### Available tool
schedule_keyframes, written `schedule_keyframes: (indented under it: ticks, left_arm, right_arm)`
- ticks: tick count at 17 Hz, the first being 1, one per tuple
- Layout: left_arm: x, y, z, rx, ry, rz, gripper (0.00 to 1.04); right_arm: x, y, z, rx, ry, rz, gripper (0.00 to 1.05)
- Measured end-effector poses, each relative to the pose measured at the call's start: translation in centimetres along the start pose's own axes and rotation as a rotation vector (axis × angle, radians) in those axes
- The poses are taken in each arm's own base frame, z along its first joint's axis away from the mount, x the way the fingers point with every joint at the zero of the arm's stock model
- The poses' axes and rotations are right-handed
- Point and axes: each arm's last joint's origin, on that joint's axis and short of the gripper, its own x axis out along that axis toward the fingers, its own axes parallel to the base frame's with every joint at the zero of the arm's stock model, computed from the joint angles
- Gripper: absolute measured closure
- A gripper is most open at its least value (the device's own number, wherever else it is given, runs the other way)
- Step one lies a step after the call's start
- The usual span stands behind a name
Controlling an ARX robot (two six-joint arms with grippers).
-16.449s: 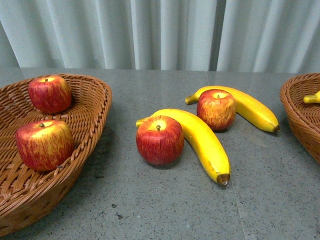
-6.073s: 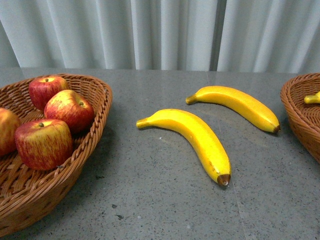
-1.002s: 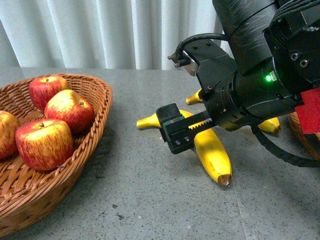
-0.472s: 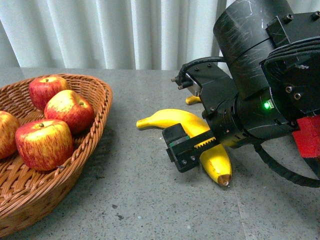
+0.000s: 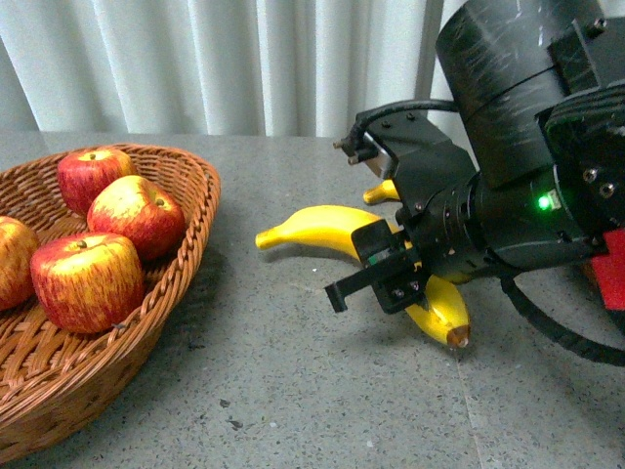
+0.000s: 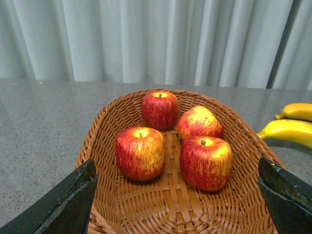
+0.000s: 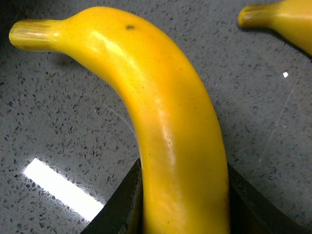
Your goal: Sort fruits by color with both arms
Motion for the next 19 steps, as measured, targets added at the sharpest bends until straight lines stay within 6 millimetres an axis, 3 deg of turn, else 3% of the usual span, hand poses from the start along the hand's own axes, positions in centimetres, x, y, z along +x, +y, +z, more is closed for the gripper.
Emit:
schedule_keyframes:
  ticks: [5, 7, 10, 14, 17, 19]
  left_arm:
    - [0.0, 0.0, 0.0, 0.0, 0.0, 0.0, 0.07]
    - [0.0, 0.0, 0.0, 0.0, 0.0, 0.0, 0.07]
    - [0.0, 0.0, 0.0, 0.0, 0.0, 0.0, 0.07]
    - [0.0, 0.0, 0.0, 0.0, 0.0, 0.0, 0.07]
    - [0.0, 0.0, 0.0, 0.0, 0.0, 0.0, 0.07]
    - [0.0, 0.0, 0.0, 0.0, 0.0, 0.0, 0.07]
  right_arm:
    - [-3.7, -3.7, 2.7, 0.123, -0.175, 0.02, 0.7]
    - [-6.7, -6.5, 3.9, 0.19, -0.31, 0.017, 0.7]
    - [-9.4, -10.6, 3.4, 0.259, -0.386, -0.027, 0.7]
    - [-11.7, -17.1, -0.4, 0.321, -0.375, -0.189, 0.7]
    - [-14.1, -20.4, -4.0, 0.305, -0.336, -0.323, 0.7]
    - [-16.0, -20.8, -6.7, 0.278, -0.307, -0.376, 0.7]
